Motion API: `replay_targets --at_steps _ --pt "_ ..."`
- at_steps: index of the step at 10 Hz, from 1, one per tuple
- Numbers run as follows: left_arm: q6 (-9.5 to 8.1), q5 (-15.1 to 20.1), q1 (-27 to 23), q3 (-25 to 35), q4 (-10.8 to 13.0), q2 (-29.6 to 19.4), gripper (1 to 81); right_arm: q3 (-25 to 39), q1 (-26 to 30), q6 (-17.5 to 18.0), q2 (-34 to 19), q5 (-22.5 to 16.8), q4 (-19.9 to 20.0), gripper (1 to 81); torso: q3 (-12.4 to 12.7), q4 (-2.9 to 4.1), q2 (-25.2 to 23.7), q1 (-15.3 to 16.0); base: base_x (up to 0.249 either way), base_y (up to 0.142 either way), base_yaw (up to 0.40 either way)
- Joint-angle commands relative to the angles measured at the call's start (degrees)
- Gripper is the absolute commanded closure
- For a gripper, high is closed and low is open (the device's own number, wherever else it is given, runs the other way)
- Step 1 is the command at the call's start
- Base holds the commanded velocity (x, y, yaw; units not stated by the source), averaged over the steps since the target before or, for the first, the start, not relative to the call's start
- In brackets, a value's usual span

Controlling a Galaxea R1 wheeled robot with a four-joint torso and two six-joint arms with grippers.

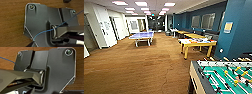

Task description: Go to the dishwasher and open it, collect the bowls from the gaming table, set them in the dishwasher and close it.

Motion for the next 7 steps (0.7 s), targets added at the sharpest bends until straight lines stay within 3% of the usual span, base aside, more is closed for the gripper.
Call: replay_targets --at_steps 1,7 --pt "0.33 2.5 -2.3 0.0 0.2 -0.4 1.0 0.0 3.1 0.1 0.1 -2.3 0.2 1.0 0.0 0.00 0.0 0.0 0.191 0.000 0.000" --pt "0.33 2.5 -2.2 -0.1 0.1 -0.2 1.0 0.2 2.8 0.1 -0.1 -2.2 0.2 1.0 0.0 0.00 0.0 0.0 0.191 0.000 0.000"
